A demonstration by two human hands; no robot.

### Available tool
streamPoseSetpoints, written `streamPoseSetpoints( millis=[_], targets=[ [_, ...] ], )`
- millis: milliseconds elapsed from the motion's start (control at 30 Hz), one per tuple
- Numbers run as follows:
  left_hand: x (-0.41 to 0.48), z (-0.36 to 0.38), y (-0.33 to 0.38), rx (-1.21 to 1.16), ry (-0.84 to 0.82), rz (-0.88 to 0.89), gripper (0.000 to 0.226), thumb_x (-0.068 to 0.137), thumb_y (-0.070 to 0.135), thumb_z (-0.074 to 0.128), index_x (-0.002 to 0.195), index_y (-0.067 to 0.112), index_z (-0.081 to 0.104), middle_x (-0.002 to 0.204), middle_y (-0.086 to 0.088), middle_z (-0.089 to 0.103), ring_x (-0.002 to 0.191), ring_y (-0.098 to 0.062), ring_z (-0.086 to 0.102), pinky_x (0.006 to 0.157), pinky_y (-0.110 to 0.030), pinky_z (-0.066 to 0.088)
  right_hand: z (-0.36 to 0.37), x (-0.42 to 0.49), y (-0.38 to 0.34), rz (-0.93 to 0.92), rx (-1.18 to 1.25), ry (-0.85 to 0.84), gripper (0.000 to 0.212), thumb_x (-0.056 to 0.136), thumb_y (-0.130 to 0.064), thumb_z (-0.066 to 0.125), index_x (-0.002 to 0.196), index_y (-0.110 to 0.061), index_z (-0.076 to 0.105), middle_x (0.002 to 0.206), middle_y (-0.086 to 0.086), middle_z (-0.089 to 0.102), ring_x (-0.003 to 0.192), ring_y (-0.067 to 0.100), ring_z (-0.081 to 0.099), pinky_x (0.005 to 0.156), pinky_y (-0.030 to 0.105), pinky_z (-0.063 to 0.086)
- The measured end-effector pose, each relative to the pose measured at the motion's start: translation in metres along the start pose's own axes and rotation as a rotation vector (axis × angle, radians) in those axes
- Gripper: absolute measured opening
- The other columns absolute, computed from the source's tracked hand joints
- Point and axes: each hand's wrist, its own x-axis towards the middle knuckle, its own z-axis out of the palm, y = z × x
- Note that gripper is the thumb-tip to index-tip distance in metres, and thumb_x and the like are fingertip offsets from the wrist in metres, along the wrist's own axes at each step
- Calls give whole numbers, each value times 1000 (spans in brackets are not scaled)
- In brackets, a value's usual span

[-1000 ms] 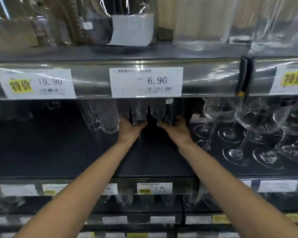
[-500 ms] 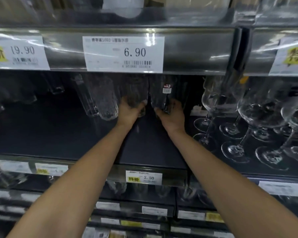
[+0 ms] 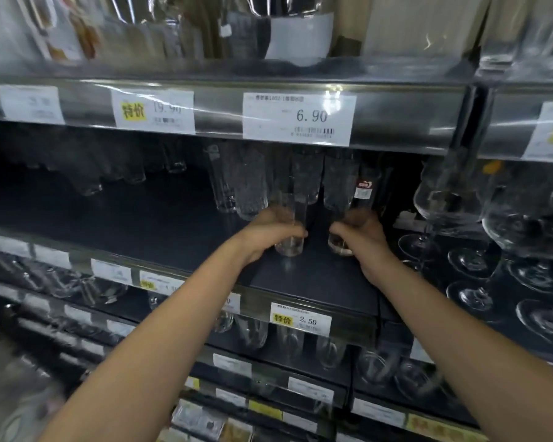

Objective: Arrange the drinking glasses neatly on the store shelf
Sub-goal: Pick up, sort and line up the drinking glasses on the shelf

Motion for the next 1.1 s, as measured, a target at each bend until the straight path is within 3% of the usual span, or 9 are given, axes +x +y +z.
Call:
streamPoseSetpoints(
  millis=[67,200,300,367,467,567,700,833,1100],
  targets=[
    [-18,-10,2,-8,-4,15,58,54,22,86,104,18,57,95,-4,70,101,-23,67,96,-35,51,0,-18,-6,-6,35,-62,29,83,3,66,106,-10,55,70,0,61,48,-1,58,47,18,43],
    [-64,-28,-2,-40,78,70,63,51,24,86,107,10,61,94,-4,73,95,-20,69,96,-46,54,14,-55,-16,-66,98,-210,33,82,-5,72,102,-26,56,87,-1,66,76,13,64,65,26,53],
    [-102,-43,-6,-110,169,107,49,61,13,87,102,12,60,105,-11,74,99,-19,71,83,-32,56,35,-81,-27,-74,177,-342,26,80,-26,80,99,-35,64,94,-1,72,85,24,70,78,42,57],
    [-130,-54,-10,-170,280,140,43,68,8,86,102,12,59,99,-10,75,91,-17,72,76,-26,54,53,-97,-35,-43,218,-420,23,83,-27,78,101,-27,63,91,6,72,74,30,69,70,46,57],
    [-172,-75,-19,-231,486,139,54,61,34,86,106,21,58,86,0,74,84,-19,72,82,-37,57,84,-123,-44,11,253,-538,17,87,-25,73,99,-21,62,98,14,73,66,28,68,60,38,54],
    [-215,-99,-26,-269,628,153,55,63,42,82,108,21,58,81,-2,74,81,-22,72,83,-44,56,117,-149,-49,30,279,-657,36,72,-34,78,101,-18,63,101,22,70,68,28,66,57,38,55],
    [-265,-133,-33,-393,777,193,58,69,29,80,115,9,53,87,-11,74,81,-37,73,85,-52,57,170,-176,-46,48,316,-782,51,62,-41,80,104,-17,65,99,22,71,70,32,63,62,41,57],
    [-299,-174,-45,-385,899,182,69,61,42,79,118,12,54,98,-15,75,76,-36,72,80,-54,57,225,-198,-48,83,340,-854,63,59,-44,81,112,-15,64,99,21,71,72,30,67,64,40,57],
    [-331,-273,-74,-453,998,145,74,66,57,72,118,6,56,87,-10,72,65,-31,68,64,-40,57,340,-227,-67,108,344,-979,37,71,-36,74,105,-23,67,91,12,73,66,30,68,62,41,58]
  ],
)
